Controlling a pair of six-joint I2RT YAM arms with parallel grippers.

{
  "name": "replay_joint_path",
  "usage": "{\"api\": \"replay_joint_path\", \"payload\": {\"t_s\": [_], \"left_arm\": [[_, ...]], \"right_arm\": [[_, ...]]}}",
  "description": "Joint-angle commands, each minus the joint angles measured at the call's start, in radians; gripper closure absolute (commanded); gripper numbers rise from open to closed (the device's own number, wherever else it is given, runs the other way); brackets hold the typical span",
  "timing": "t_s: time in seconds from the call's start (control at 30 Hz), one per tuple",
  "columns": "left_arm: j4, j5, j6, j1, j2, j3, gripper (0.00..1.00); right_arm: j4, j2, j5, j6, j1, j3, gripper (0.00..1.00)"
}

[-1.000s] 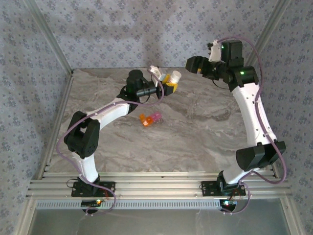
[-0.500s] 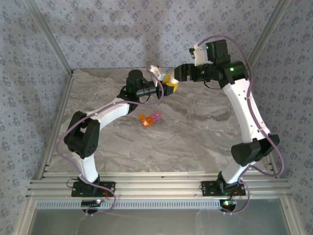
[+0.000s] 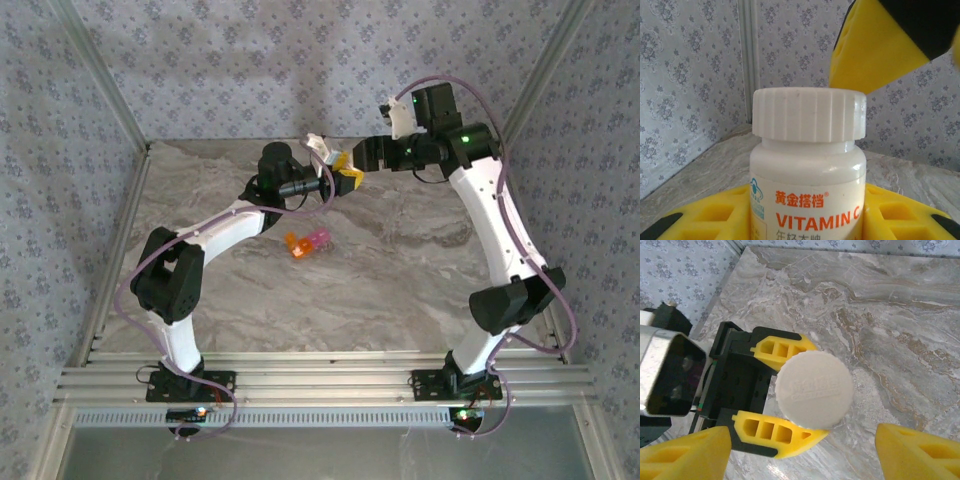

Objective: Sort the pills into containers

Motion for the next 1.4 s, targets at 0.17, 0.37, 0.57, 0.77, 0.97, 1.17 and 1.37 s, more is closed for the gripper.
{"api": "replay_joint_path", "payload": {"t_s": [0.17,0.37,0.57,0.77,0.97,1.17,1.37], "left_arm": [[0.038,0.033,-0.005,-0.011,-0.053,0.008,1.00],[0.036,0.035,-0.004,-0.016,-0.053,0.010,1.00],[0.034,0.034,-0.002,-0.016,-0.056,0.010,1.00],[0.034,0.032,-0.002,-0.020,-0.061,0.006,1.00],[0.034,0.026,0.004,-0.022,-0.065,0.007,1.00],[0.034,0.000,0.012,-0.028,-0.065,0.012,1.00],[0.024,-0.033,0.037,-0.031,-0.067,0.017,1.00]], "right_arm": [[0.027,0.029,0.000,0.027,-0.026,0.049,0.24],[0.034,0.055,-0.015,0.043,-0.034,0.068,0.26],[0.039,0.075,-0.028,0.051,-0.029,0.083,0.28],[0.032,0.086,-0.040,0.050,-0.021,0.081,0.36],[0.024,0.084,-0.043,0.055,-0.013,0.064,0.54],[0.058,0.054,0.023,0.142,0.020,-0.013,0.59],[0.143,-0.024,0.228,0.406,0.102,-0.171,0.61]]}}
